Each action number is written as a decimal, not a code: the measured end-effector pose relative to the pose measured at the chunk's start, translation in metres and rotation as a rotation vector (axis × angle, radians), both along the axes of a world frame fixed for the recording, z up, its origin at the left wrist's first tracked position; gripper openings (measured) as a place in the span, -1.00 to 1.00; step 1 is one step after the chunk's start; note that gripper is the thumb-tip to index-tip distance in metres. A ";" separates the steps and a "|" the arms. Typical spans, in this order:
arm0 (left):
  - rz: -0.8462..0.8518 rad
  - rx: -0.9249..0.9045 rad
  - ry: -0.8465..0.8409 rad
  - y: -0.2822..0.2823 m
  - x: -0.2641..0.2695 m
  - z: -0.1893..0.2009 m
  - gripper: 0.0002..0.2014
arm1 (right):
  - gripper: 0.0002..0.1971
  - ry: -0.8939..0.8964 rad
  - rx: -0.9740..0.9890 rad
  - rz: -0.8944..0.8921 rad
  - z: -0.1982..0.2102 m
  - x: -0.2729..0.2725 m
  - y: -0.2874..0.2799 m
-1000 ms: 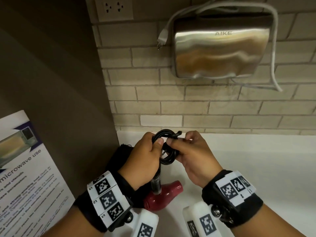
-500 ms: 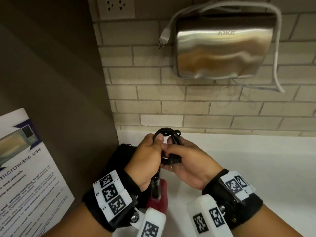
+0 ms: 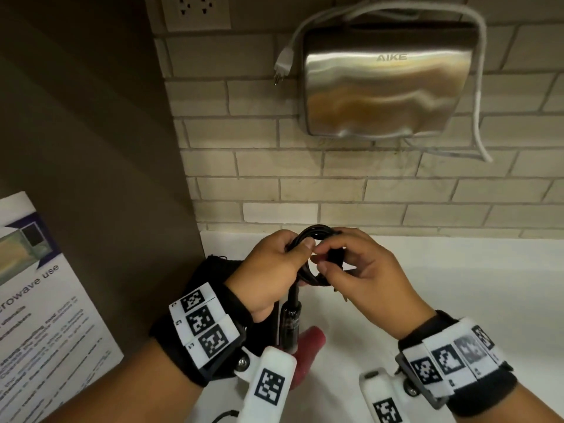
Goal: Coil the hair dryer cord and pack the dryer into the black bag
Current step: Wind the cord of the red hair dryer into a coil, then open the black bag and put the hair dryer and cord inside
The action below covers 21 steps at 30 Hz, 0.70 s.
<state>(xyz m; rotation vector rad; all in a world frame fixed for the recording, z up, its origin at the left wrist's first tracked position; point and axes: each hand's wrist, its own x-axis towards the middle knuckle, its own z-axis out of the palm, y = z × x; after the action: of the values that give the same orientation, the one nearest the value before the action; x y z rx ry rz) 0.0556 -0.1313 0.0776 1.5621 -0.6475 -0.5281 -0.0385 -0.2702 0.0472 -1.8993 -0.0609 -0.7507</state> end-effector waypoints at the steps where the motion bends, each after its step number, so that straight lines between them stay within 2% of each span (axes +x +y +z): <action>1: -0.009 0.002 0.018 -0.001 0.000 0.000 -0.76 | -0.74 0.011 0.011 -0.011 0.001 0.000 -0.003; 4: -0.024 -0.029 0.084 -0.004 0.002 -0.002 -0.66 | -0.71 0.022 0.031 -0.016 0.001 0.001 -0.005; 7: -0.010 -0.104 0.115 -0.004 0.003 -0.009 -0.77 | -0.64 0.014 0.053 0.026 -0.001 -0.001 -0.005; 10: 0.017 -0.144 0.142 0.005 0.003 -0.021 -0.73 | -0.55 0.048 -0.001 0.051 -0.003 -0.003 -0.003; 13: 0.041 -0.136 0.167 0.022 0.004 -0.043 -0.66 | -0.37 0.143 0.120 0.047 -0.006 -0.002 -0.019; 17: 0.107 -0.044 0.214 0.052 0.001 -0.079 -0.70 | -0.49 0.131 0.195 -0.068 -0.008 -0.004 -0.047; 21: 0.165 0.018 0.264 0.070 0.001 -0.105 -0.71 | -0.47 0.155 0.167 -0.250 -0.018 -0.008 -0.073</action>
<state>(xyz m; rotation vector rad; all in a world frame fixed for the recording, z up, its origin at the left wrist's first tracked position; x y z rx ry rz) 0.0565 -0.0611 -0.0276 1.5143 -0.3110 -0.6042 -0.0467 -0.3434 0.0294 -1.8167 0.3326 -0.7472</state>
